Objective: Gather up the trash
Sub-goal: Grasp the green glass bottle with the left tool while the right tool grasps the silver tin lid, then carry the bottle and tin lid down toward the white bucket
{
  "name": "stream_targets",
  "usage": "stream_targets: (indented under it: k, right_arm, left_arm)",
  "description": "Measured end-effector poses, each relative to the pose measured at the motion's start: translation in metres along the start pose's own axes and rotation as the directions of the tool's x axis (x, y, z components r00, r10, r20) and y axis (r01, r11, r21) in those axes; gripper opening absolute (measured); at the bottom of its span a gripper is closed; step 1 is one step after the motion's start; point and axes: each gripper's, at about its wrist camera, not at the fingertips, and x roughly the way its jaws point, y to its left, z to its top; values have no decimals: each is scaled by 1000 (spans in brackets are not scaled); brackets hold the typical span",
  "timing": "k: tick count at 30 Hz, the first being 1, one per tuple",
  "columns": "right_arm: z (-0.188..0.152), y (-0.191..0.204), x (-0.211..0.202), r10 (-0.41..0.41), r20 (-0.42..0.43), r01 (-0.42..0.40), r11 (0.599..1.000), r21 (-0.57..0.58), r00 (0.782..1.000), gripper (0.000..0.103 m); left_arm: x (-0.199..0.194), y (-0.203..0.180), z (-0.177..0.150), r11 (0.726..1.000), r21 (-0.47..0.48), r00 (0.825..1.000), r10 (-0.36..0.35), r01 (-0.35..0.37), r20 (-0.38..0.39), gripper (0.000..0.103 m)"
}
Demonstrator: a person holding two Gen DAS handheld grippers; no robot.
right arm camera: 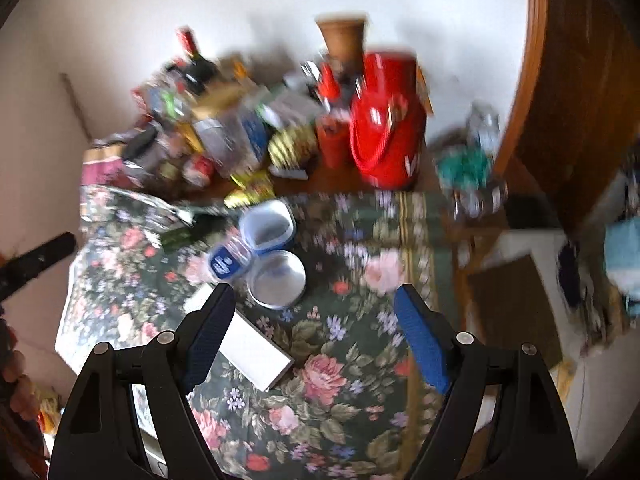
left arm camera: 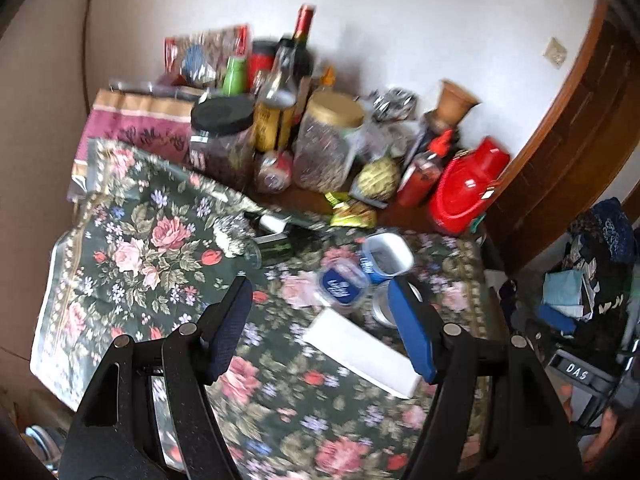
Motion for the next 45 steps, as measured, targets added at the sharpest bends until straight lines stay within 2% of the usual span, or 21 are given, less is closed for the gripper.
stream_targets:
  k: [4,8,13,20,24,26,27,29,31,33,36,39,45]
  right_arm:
    - [-2,1,48,4,-109,7,996,94,994,79]
    - [-3,8,86,0,-173,20,993,118,985,61]
    - [-4,12,124,11,-222,19,990,137,975,36]
    - [-4,16,144,-32,-233,52,995,82,972,25]
    - [-3,15,151,-37,-233,54,996,67,972,24]
    - [-2,18,154,-39,-221,53,997,58,974,23]
    - [-1,17,154,-43,-219,57,997,57,975,21]
    - [1,19,158,-74,-207,85,995,43,976,7]
    - [2,16,158,-79,-197,90,995,46,977,5]
    - [2,15,158,-81,-191,92,994,49,978,3]
    - [3,15,155,-79,-186,91,994,55,979,3]
    - [4,15,149,-71,-170,82,995,59,983,3]
    - [7,7,111,-58,-112,64,997,51,992,3]
  left_arm:
    - [50,39,13,999,-41,996,-32,29,-83,69]
    - [103,70,18,994,-94,984,-69,54,-165,69]
    - [153,84,17,986,-140,966,-120,89,-230,69]
    - [192,87,13,980,-177,955,-131,86,-265,69]
    - [207,85,15,982,-167,955,-128,84,-269,69]
    - [209,80,18,987,-138,961,-110,77,-253,69]
    - [211,76,18,990,-121,962,-100,71,-255,69]
    - [215,71,21,994,-93,965,-81,60,-250,69]
    - [216,69,22,996,-74,967,-69,52,-246,69]
    - [221,63,24,996,-62,968,-70,57,-243,64]
    - [219,61,24,997,-59,970,-67,55,-233,64]
    - [206,59,23,998,-47,975,-49,40,-217,64]
    - [169,53,20,999,-32,984,-37,31,-176,64]
